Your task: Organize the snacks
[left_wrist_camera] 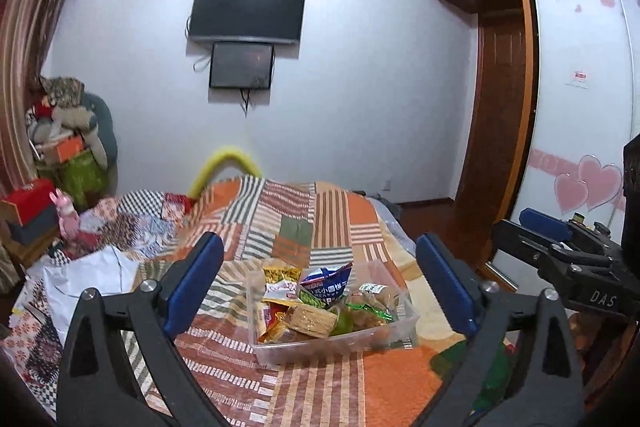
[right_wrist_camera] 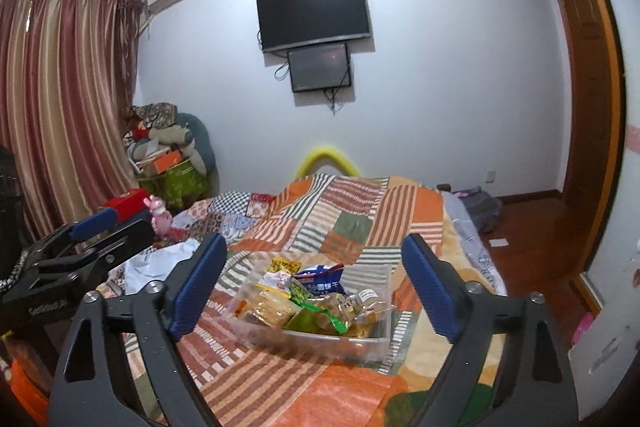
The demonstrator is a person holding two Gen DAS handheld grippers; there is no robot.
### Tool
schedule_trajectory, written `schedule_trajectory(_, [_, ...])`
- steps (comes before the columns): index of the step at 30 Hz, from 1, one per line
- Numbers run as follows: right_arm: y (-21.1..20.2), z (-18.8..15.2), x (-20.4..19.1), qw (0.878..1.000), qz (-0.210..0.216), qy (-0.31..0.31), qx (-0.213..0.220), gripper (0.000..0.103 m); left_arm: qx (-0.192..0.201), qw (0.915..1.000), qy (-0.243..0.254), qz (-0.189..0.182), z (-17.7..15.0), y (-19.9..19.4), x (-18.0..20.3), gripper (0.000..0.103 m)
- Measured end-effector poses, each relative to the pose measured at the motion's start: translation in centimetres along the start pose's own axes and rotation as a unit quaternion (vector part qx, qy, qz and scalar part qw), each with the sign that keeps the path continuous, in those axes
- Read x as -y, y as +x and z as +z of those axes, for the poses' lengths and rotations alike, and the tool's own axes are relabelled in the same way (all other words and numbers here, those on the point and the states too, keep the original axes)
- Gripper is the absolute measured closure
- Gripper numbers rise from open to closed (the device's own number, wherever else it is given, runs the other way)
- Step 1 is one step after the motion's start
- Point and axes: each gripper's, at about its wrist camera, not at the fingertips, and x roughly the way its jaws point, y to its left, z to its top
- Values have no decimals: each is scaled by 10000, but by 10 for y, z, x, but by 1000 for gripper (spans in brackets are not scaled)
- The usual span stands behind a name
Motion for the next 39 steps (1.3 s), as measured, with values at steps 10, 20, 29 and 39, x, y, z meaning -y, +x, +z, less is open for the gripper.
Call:
schedule_trajectory(10, [-11,-7,-4,9995,-245,-120,170,0,64,9999,90,83,-3,-13,8,1])
schedule_trajectory(20, [-16,-15,-4,9996,-240,-128,103,0,16,9999,16,119,-9,-13,6,1])
schedule_trajectory(29, [-17,-17,-4,9997,-224,-107,78,0,-12,9999,35,168,-12,-10,5,1])
schedule_trajectory(39, [-16,-17,-2,9997,-221,-91,47,0,-31,9998,42,179,-13,-7,5,1])
